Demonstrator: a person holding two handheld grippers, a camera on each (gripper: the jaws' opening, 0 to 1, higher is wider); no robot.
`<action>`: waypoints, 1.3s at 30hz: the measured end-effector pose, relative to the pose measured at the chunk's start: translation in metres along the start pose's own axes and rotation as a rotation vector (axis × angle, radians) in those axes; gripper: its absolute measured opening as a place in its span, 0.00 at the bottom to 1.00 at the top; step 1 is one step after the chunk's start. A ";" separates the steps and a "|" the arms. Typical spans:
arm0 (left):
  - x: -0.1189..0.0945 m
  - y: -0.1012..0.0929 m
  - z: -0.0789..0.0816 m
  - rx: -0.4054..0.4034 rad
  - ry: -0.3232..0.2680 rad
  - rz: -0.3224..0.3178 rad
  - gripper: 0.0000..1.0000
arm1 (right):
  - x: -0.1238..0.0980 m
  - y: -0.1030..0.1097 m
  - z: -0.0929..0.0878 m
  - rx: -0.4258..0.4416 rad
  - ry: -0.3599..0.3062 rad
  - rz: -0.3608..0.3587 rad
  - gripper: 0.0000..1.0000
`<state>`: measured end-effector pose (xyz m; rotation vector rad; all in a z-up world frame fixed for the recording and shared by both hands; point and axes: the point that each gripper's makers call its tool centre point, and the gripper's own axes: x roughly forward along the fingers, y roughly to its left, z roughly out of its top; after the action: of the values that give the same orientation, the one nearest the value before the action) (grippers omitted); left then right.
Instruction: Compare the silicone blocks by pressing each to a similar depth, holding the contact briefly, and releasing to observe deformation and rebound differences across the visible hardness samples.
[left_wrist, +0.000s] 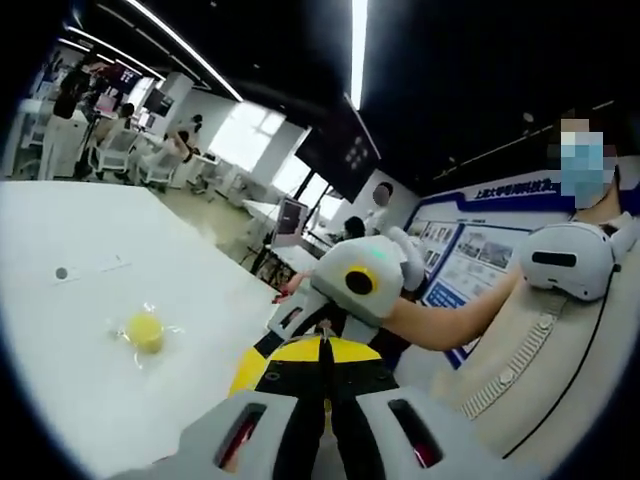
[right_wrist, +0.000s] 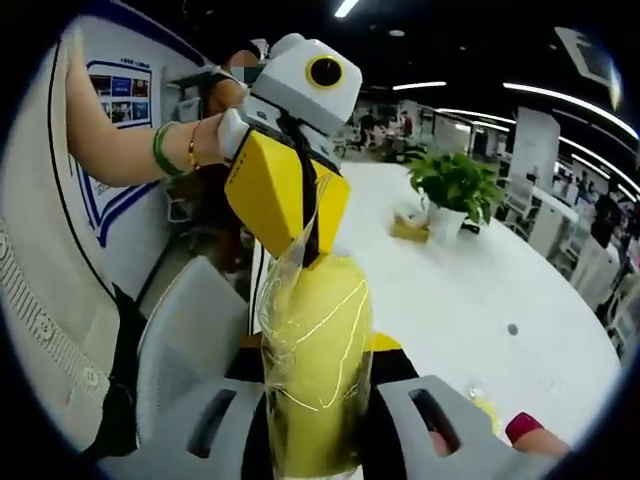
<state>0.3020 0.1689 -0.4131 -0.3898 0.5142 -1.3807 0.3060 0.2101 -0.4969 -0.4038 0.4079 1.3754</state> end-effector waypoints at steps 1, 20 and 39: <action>0.000 -0.001 0.000 0.009 0.001 -0.001 0.00 | 0.000 -0.001 0.000 0.003 -0.001 0.000 0.13; 0.003 0.005 0.003 0.253 -0.015 0.052 0.00 | 0.001 -0.005 -0.005 0.070 0.019 0.035 0.08; 0.008 0.016 0.006 0.425 0.042 0.142 0.00 | 0.003 -0.009 -0.011 0.147 0.043 0.090 0.08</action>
<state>0.3192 0.1634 -0.4179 0.0214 0.2652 -1.3204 0.3144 0.2057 -0.5075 -0.2973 0.5652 1.4150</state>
